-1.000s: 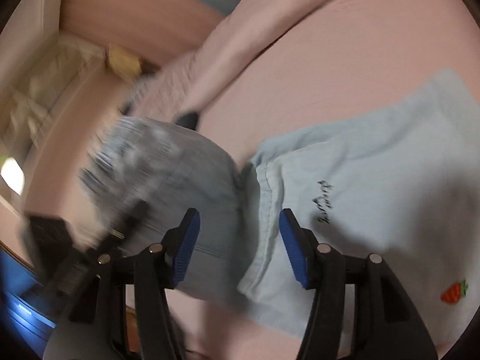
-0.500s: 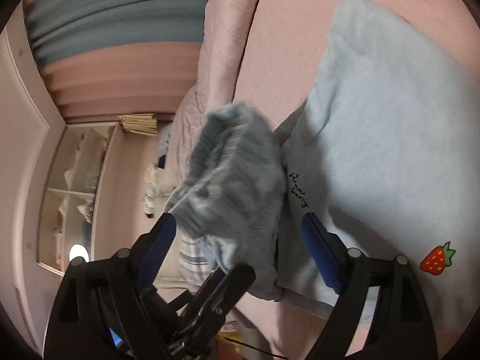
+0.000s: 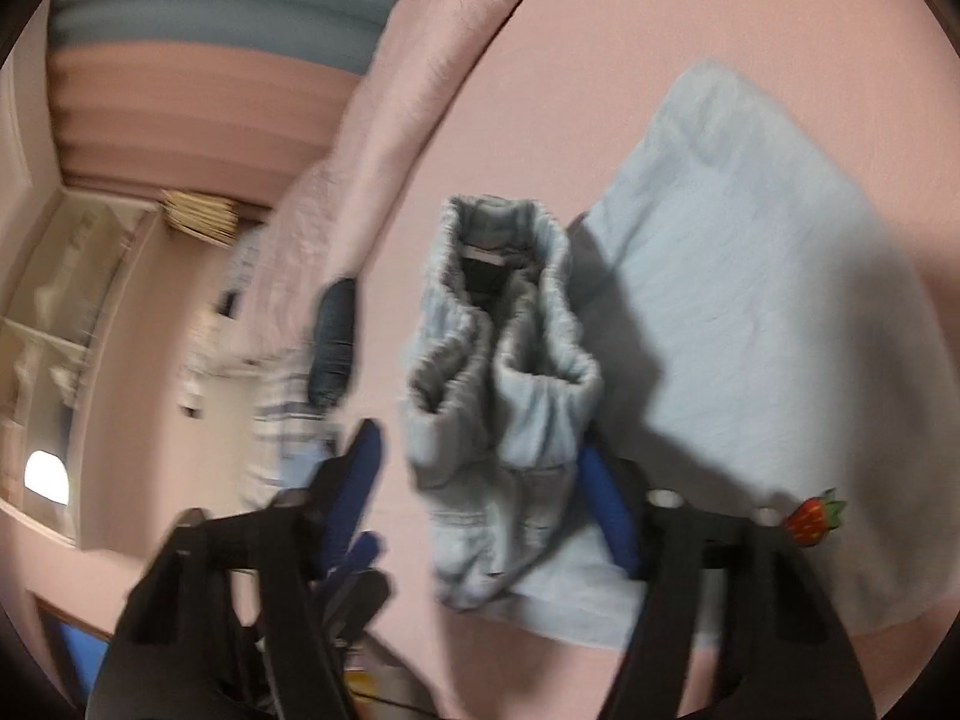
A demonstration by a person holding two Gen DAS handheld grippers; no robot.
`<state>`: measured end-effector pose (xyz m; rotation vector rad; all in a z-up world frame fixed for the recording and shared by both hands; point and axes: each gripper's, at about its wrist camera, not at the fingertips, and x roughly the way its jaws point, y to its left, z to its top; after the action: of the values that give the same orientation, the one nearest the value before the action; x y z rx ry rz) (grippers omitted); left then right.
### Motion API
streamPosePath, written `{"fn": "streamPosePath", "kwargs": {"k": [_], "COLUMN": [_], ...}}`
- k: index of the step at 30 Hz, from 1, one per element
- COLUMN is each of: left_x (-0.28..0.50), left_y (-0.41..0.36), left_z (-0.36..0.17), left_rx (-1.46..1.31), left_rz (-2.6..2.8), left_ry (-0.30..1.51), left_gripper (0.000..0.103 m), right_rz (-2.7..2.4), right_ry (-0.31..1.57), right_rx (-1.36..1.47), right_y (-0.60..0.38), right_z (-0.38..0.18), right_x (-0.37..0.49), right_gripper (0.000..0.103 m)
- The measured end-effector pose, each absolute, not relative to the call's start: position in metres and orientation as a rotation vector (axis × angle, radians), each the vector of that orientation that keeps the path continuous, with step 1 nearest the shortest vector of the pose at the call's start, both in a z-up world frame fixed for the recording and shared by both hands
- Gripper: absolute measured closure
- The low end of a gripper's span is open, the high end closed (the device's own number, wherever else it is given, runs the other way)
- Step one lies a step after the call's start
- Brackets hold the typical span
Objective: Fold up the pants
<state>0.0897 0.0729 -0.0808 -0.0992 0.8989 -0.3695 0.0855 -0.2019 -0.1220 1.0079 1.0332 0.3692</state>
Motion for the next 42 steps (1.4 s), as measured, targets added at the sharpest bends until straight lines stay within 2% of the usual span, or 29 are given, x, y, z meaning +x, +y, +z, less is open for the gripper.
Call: {"fn": "streamPosePath", "kwargs": {"k": [3, 8, 14, 27, 32, 37, 42], "left_x": [0.089, 0.089, 0.088, 0.093, 0.094, 0.091, 0.091], "left_y": [0.086, 0.116, 0.14, 0.137, 0.126, 0.115, 0.105], "left_z": [-0.087, -0.094, -0.098, -0.107, -0.11, -0.109, -0.105], "left_rx": [-0.128, -0.217, -0.282, -0.264, -0.231, -0.172, -0.136], "left_rz": [-0.342, -0.287, -0.241, -0.251, -0.264, -0.266, -0.272], "left_ry": [0.921, 0.957, 0.967, 1.011, 1.031, 1.032, 1.029], "left_gripper": [0.045, 0.045, 0.045, 0.045, 0.045, 0.045, 0.043], "right_rz": [0.32, 0.295, 0.285, 0.157, 0.116, 0.106, 0.088], "right_ry": [1.028, 0.972, 0.861, 0.924, 0.986, 0.981, 0.983], "right_rx": [0.895, 0.716, 0.688, 0.779, 0.807, 0.76, 0.639], "right_y": [-0.194, -0.185, -0.218, -0.275, -0.283, -0.291, -0.283], "right_z": [-0.117, -0.096, -0.069, -0.104, -0.125, -0.12, -0.114], "right_x": [0.086, 0.089, 0.084, 0.051, 0.047, 0.04, 0.036], "right_gripper": [0.068, 0.073, 0.073, 0.073, 0.067, 0.06, 0.06]}}
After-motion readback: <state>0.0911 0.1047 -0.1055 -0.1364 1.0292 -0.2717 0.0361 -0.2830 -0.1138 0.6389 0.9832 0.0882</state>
